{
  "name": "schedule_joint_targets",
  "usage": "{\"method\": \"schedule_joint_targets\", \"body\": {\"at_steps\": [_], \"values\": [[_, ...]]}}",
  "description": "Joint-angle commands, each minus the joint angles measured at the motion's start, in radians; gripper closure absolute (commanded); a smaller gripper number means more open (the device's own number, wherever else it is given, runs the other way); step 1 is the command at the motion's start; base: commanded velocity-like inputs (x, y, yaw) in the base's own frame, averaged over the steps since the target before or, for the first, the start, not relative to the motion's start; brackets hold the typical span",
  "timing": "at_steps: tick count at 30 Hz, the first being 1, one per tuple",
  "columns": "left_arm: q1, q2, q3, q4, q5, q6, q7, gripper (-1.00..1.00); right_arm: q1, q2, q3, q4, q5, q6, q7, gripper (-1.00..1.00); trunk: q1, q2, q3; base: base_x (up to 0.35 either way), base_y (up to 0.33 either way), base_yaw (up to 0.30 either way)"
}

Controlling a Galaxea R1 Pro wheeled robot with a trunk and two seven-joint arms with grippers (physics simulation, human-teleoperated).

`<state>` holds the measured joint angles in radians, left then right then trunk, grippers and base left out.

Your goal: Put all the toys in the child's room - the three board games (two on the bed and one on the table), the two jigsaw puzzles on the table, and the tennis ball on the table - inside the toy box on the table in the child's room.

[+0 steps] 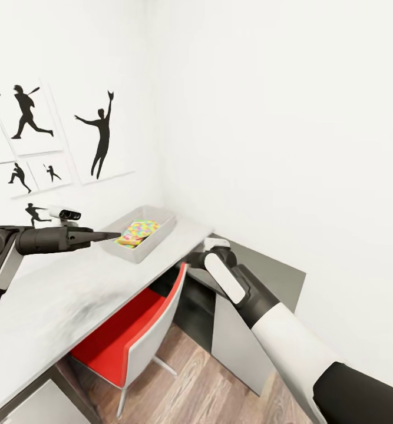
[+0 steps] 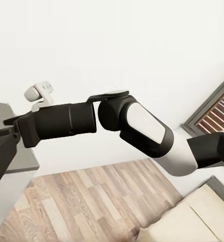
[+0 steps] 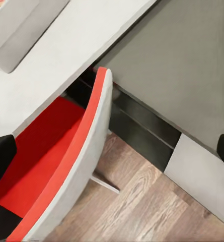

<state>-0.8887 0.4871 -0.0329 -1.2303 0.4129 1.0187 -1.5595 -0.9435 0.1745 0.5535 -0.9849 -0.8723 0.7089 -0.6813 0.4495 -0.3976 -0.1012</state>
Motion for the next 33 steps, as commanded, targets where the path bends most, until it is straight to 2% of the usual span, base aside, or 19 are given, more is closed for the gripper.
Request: {"method": "schedule_joint_targets", "body": {"at_steps": [1,15,27,33], "values": [[-0.001,0.001,-0.002,0.0,0.001,0.011,-0.004,-1.0,-0.001,0.0,0.002,-0.001,-0.01,0.001,-0.01,-1.0,0.0,-0.002,-0.002,-0.139,0.0,-0.095],[-0.001,0.005,-0.001,0.0,0.001,0.011,-0.004,-1.0,-0.001,0.0,0.002,-0.001,-0.01,0.0,-0.008,-1.0,0.0,-0.002,0.001,-0.139,0.0,-0.025],[-0.001,0.005,0.012,0.0,0.001,0.011,-0.004,-1.0,-0.001,0.0,0.0,-0.001,-0.01,0.0,-0.008,-1.0,0.0,-0.002,0.018,-0.182,0.031,-0.16],[-0.001,0.005,0.013,0.0,0.001,0.011,-0.004,-1.0,-0.001,0.0,0.0,0.0,-0.01,0.0,-0.008,-1.0,0.0,-0.002,0.027,-0.044,0.012,-0.179]]}}
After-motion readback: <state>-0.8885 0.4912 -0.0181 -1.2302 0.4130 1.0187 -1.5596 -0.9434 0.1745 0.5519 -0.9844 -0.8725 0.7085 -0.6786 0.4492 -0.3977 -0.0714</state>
